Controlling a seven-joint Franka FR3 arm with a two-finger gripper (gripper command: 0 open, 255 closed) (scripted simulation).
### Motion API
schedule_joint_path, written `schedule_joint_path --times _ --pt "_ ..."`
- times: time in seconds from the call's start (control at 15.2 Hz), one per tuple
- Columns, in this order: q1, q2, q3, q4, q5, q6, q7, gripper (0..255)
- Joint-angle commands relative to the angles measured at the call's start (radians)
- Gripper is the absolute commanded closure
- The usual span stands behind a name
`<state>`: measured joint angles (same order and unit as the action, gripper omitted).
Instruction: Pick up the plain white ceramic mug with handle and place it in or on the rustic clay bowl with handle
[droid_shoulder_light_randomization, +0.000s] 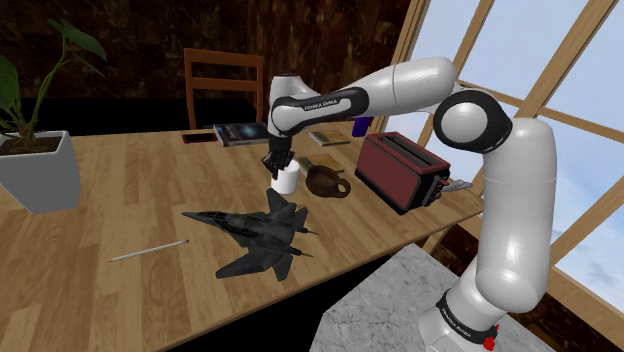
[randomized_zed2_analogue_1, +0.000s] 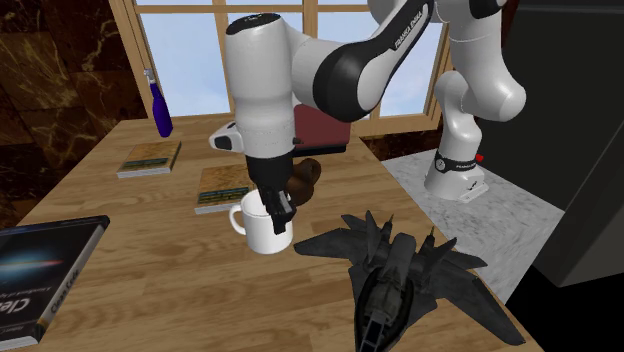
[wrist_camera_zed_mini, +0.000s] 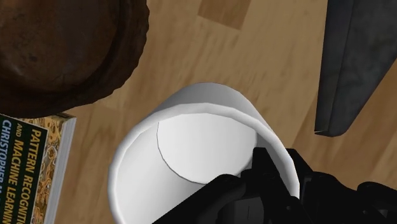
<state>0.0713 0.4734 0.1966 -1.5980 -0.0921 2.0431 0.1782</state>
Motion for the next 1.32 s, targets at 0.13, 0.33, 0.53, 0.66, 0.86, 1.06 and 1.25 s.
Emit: schedule_joint_path --times 0.13,0.33,0.53,0.66,0.86,1.06,1.25 --pt "0.000 -0.017 0.002 0.025 0.004 -0.042 -0.002 255" --pt "0.000 -0.030 0.004 0.047 0.007 -0.076 -0.004 255" --pt "0.000 -0.040 0.005 0.073 0.010 -0.112 -0.005 255" --pt "0.000 -0.046 0.006 0.091 0.011 -0.136 -0.006 255" --pt "0.001 -0.053 0.007 0.121 0.013 -0.173 -0.007 255" --pt "0.001 -0.058 0.008 0.154 0.015 -0.210 -0.009 255" --pt "0.003 -0.061 0.009 0.189 0.016 -0.249 -0.010 255"
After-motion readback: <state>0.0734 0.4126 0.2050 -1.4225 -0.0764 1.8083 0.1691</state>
